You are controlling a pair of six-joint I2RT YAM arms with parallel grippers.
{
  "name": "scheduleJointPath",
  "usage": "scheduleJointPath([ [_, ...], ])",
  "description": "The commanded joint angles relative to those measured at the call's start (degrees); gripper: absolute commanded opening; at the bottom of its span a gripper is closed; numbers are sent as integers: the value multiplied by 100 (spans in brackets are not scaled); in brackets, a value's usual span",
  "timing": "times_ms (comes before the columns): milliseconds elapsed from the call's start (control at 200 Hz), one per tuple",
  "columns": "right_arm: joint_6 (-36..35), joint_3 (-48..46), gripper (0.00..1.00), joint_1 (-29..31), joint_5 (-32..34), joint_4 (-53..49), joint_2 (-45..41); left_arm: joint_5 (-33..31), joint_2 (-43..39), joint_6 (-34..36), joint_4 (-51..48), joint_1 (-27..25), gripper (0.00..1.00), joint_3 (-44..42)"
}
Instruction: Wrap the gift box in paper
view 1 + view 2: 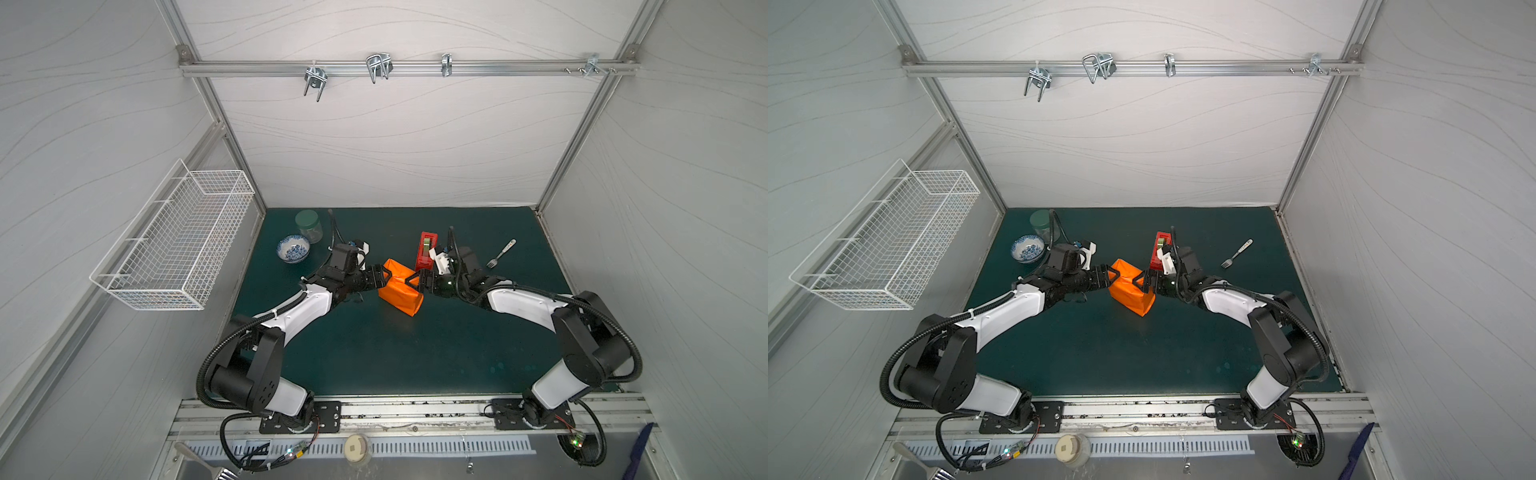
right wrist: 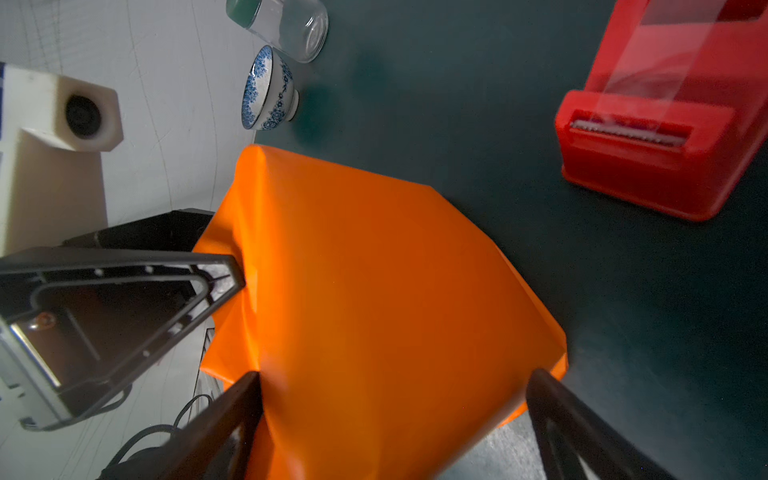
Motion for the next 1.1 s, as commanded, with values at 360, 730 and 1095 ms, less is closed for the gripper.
scheduleJointPath([
  [360, -1395, 1302, 92, -337, -1172, -1262, 1056, 523, -502, -468, -60, -227, 72, -764],
  [730, -1934, 1558, 92, -592, -1692, -1757, 982, -35, -572, -93, -681, -190, 73, -340],
  [1095, -1665, 1373, 90, -645, -1706, -1616, 892, 110, -1281, -362, -585, 35, 76, -251],
])
